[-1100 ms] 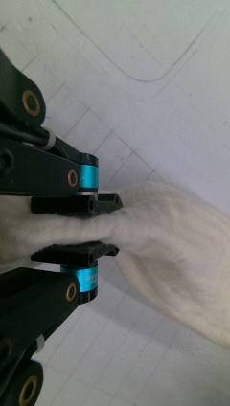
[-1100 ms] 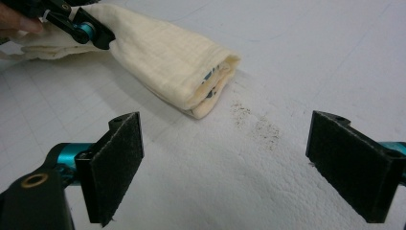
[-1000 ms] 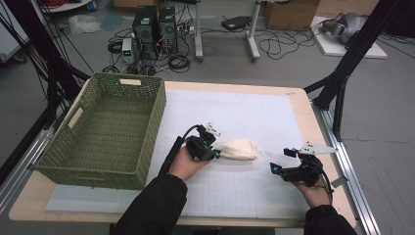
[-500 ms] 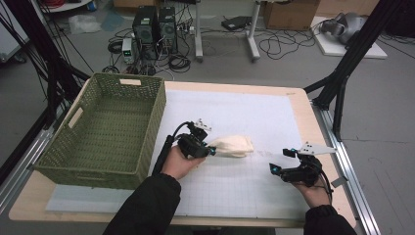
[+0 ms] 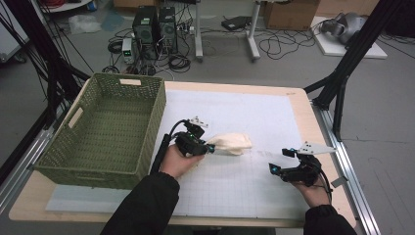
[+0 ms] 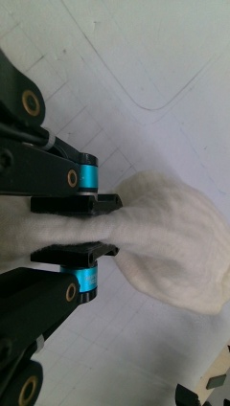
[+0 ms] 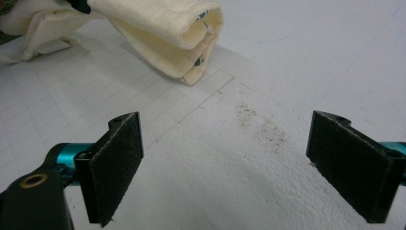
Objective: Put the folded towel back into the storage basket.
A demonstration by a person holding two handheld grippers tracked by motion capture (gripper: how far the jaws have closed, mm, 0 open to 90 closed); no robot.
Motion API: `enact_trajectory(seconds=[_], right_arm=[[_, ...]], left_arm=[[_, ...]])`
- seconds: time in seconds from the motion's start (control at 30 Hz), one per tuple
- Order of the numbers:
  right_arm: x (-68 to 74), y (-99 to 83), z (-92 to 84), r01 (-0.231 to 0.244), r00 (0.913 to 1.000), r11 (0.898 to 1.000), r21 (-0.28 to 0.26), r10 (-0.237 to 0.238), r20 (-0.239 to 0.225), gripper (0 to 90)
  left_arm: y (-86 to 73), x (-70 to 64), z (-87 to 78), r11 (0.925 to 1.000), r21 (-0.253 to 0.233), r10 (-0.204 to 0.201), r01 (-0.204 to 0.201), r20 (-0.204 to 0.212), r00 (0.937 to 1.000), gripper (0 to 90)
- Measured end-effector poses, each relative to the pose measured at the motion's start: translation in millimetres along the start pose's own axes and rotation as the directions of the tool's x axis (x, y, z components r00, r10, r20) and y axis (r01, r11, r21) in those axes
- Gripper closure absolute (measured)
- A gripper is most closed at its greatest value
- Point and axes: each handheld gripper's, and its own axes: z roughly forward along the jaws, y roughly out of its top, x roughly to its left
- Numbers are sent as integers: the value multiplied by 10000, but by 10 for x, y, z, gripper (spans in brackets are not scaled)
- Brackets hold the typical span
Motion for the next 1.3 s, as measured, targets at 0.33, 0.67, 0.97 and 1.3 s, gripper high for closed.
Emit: enact_trajectory(seconds=[0.33, 0.67, 0.97, 1.3], right_arm=[[-7, 4, -3, -10, 10000, 10000, -64, 10, -33, 117], [-12, 8, 3, 41, 10000, 10000, -36, -41, -84, 117], [-20, 10, 8, 35, 9999, 10000, -32, -36, -111, 117], [-22, 14, 19, 92, 9998, 10000, -31, -93, -155, 117]], left_arm=[[33, 66, -52, 9867, -661, -1413, 1487, 1053, 9844, 798], [110, 72, -203, 9385, -1681, -2725, 3017, 1760, 9459, 798], [228, 33, -414, 8955, -2274, -3478, 3826, 1790, 9203, 798], [316, 199, -749, 8303, -3201, -4291, 4563, 1554, 8898, 798]])
